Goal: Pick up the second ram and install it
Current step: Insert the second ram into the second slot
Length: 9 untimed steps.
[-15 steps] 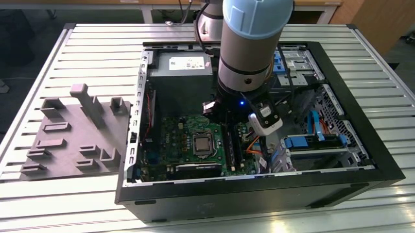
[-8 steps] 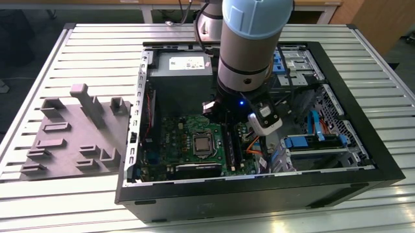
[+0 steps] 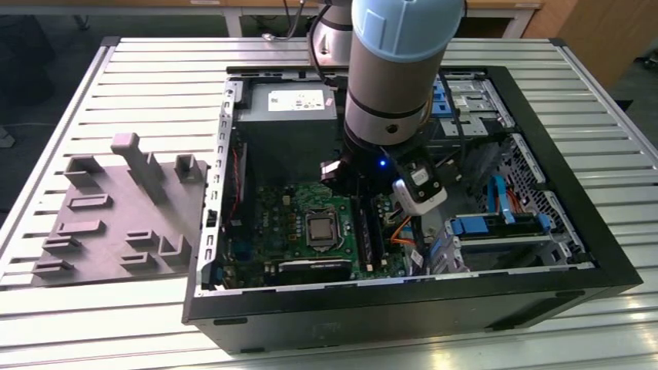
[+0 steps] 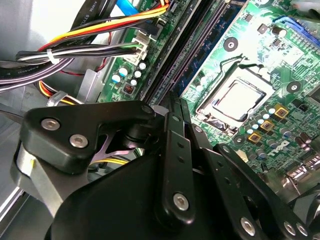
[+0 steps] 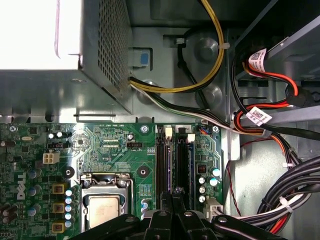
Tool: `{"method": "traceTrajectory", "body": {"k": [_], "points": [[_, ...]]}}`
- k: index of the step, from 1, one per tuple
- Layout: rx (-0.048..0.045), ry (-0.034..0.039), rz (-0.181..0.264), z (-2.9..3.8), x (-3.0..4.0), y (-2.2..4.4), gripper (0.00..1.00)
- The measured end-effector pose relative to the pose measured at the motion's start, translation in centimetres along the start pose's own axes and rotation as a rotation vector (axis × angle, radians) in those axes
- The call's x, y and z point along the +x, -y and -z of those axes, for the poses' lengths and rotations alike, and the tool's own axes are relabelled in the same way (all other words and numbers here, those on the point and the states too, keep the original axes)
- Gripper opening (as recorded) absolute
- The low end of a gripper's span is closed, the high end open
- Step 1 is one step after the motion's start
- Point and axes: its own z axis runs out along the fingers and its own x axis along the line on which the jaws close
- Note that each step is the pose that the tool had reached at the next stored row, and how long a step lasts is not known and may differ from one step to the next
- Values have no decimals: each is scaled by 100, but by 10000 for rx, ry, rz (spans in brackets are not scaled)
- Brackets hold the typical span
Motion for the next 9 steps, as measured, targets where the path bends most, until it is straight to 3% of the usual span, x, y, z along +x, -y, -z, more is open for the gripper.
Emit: {"method": "traceTrajectory", "body": {"k": [9], "points": [[-11, 0, -1, -7, 0, 0, 12]]}}
